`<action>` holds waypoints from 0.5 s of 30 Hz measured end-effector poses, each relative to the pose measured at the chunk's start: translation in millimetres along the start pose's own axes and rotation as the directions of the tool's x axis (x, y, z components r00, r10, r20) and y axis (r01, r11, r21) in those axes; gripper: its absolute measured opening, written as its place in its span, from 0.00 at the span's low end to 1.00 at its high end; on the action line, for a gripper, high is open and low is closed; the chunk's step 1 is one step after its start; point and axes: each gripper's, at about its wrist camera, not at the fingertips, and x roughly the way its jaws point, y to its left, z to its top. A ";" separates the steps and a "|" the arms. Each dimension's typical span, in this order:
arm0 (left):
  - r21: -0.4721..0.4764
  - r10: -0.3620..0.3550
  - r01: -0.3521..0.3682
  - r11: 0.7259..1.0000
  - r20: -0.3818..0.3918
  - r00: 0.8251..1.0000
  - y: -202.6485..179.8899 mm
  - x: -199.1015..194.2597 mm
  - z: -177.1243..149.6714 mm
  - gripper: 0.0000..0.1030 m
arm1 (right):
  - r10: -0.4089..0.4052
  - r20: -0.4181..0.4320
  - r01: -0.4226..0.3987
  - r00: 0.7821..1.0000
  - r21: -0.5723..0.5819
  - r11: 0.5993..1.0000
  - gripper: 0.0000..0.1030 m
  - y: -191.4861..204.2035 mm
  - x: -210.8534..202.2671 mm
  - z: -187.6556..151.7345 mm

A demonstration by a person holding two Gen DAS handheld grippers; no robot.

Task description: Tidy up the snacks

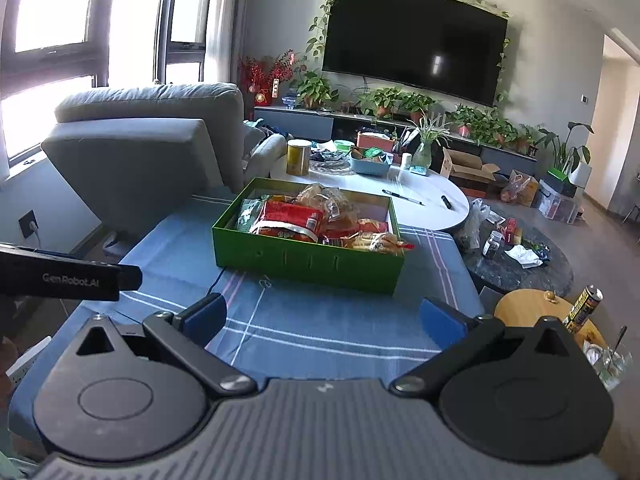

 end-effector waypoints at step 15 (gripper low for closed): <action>0.029 -0.017 0.016 0.999 0.029 0.999 -6.0 -20.4 -18.4 0.82 | -0.002 0.019 0.001 1.000 0.063 0.998 0.99 -7.5 -16.1 -12.6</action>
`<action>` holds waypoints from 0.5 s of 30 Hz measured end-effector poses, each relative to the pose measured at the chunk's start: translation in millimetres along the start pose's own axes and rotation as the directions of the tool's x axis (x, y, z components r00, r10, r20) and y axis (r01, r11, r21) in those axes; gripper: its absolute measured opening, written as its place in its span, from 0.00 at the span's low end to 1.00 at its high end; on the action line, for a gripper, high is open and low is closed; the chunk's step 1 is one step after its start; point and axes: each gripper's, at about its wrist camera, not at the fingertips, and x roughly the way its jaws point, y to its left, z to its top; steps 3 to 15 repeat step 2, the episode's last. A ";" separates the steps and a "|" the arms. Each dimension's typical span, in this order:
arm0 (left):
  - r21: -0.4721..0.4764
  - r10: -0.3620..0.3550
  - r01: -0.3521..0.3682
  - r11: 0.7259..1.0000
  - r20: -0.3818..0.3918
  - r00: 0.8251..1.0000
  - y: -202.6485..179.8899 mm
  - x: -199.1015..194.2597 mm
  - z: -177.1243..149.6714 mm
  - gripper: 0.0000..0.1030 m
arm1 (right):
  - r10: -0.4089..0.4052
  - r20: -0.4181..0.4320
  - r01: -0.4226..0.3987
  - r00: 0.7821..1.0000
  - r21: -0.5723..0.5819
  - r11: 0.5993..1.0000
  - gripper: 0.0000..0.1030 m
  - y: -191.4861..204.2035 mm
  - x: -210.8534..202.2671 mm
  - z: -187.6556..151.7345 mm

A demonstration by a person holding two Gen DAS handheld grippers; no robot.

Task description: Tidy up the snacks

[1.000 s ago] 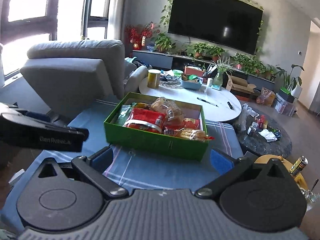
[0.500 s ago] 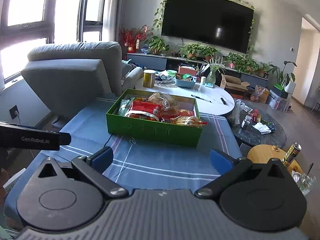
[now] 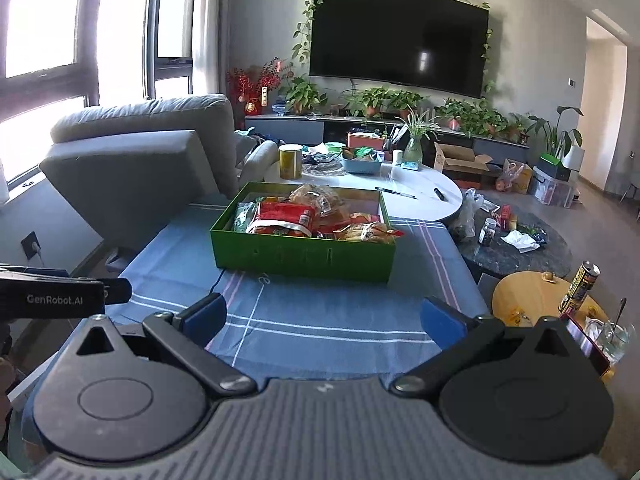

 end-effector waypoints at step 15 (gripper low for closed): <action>0.023 0.009 -0.009 1.000 0.001 1.000 -4.6 -0.6 -1.9 0.82 | -0.004 0.002 0.004 1.000 -0.012 1.000 0.99 1.6 -1.2 -1.2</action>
